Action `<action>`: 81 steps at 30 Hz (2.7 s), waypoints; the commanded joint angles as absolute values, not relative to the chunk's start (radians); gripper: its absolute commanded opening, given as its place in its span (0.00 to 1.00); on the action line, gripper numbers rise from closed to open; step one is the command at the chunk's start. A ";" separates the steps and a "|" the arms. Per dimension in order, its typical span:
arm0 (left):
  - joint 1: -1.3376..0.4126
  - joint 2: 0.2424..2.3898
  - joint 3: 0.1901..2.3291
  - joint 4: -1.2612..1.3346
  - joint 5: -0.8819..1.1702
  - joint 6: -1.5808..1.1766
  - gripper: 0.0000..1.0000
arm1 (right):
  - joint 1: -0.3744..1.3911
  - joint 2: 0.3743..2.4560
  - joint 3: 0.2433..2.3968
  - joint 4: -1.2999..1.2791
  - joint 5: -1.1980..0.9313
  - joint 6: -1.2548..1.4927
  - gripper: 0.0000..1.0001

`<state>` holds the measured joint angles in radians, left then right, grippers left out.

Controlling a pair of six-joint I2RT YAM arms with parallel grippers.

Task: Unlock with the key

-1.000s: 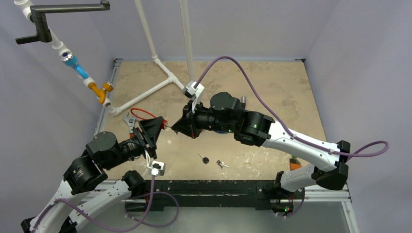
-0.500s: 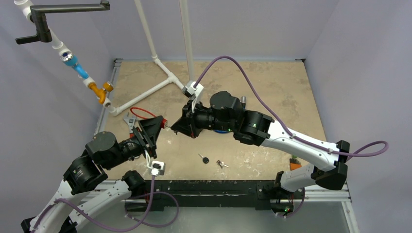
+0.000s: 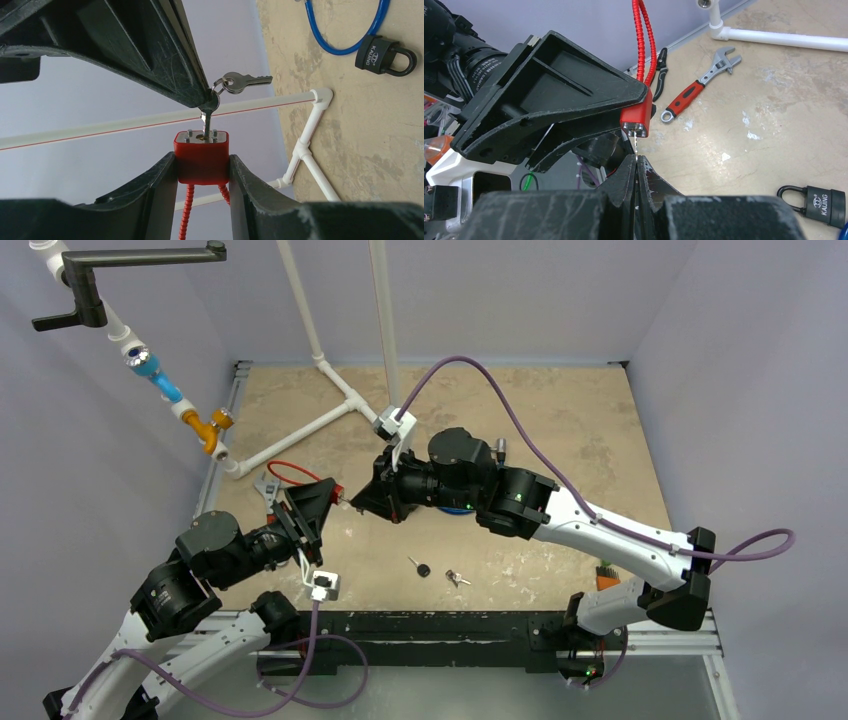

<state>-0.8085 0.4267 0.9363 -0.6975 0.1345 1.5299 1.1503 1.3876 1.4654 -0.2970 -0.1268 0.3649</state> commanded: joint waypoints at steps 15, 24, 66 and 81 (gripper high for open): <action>-0.815 0.416 0.955 -0.671 0.145 1.570 0.00 | 1.144 1.388 1.462 -0.210 -0.157 0.386 0.00; -0.818 0.426 0.969 -0.663 0.131 1.550 0.00 | 1.143 1.403 1.456 -0.221 -0.137 0.384 0.00; -0.855 0.450 0.934 -0.683 0.003 1.625 0.00 | 1.152 1.422 1.415 -0.136 -0.003 0.451 0.00; -0.856 0.473 0.995 -0.686 -0.006 1.499 0.00 | 1.170 1.442 1.405 -0.082 0.027 0.459 0.00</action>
<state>-0.8459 0.4633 0.9306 -0.7380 -0.0261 1.5612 1.1637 1.4334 1.4055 -0.1612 -0.0082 0.4522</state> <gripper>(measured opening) 0.375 0.004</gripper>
